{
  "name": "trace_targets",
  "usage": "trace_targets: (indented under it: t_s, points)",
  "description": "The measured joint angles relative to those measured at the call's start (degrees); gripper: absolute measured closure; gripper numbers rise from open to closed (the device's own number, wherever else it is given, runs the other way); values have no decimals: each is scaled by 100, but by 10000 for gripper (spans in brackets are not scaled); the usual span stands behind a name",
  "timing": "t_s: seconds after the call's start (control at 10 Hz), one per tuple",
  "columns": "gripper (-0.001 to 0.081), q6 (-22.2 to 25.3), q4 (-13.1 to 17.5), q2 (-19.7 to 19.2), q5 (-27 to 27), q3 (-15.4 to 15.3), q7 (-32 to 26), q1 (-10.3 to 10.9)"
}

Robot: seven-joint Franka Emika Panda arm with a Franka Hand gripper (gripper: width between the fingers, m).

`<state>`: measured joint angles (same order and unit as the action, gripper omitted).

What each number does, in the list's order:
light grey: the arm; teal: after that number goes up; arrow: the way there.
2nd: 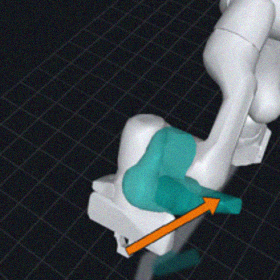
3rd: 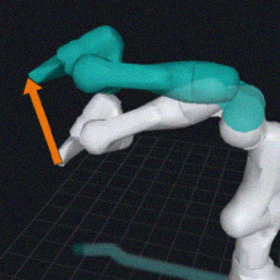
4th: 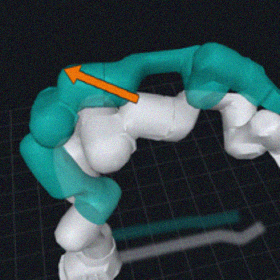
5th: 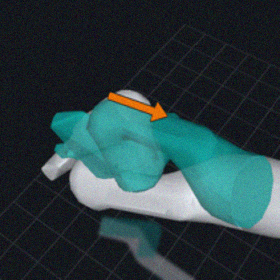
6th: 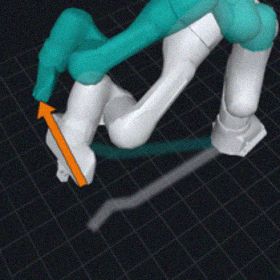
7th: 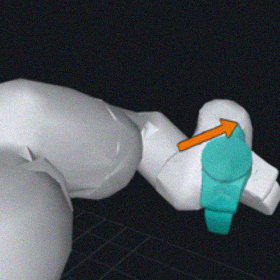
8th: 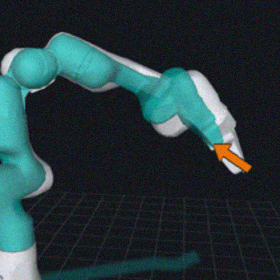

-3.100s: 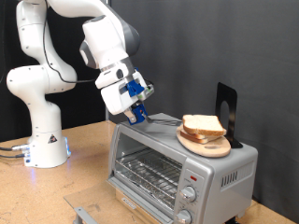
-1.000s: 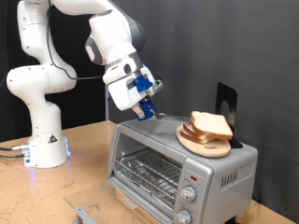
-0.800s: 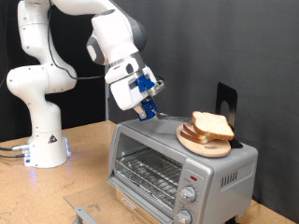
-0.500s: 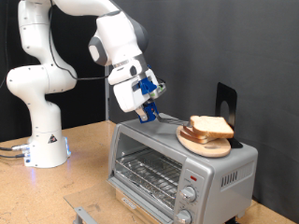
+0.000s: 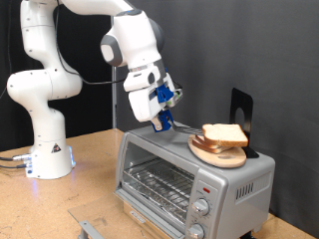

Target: Make a piece of toast with the oven

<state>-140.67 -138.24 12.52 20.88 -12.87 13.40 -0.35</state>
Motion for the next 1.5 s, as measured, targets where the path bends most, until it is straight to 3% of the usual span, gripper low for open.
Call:
trace_targets:
  t_s: [0.8,1.5]
  points:
    - [318,52,616,-526,-528,-5,595,1]
    - [318,-40,830,-704,-760,-7,784,3]
